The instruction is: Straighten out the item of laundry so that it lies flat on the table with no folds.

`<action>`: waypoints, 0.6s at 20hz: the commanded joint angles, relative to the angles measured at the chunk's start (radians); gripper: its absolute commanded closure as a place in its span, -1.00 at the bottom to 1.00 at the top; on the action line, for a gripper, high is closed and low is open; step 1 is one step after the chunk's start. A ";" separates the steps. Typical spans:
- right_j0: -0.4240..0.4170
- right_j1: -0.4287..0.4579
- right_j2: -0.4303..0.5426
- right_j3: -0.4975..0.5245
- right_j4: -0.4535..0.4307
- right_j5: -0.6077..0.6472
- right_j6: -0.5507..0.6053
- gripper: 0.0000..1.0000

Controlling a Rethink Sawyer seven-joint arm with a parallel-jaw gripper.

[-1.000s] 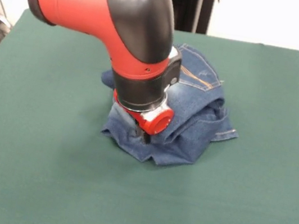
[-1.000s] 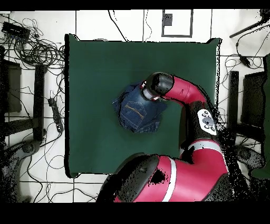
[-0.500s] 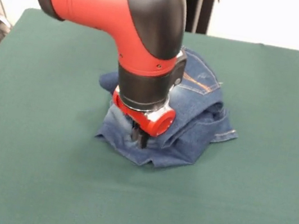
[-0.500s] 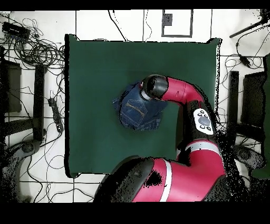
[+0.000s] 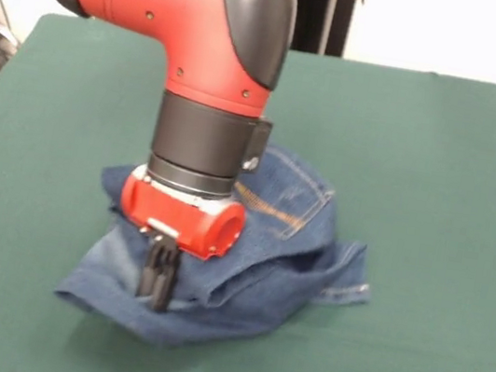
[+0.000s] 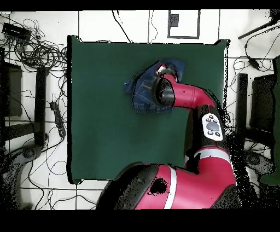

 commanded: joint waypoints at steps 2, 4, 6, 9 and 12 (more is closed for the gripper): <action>0.017 0.047 -0.014 -0.091 0.065 -0.165 0.137 1.00; 0.022 0.056 -0.021 -0.111 0.087 -0.159 0.128 1.00; 0.030 0.057 -0.028 -0.143 0.099 -0.139 0.110 1.00; 0.036 0.062 -0.030 -0.168 0.107 -0.118 0.099 1.00; -0.004 0.067 0.046 -0.138 0.072 -0.018 0.053 1.00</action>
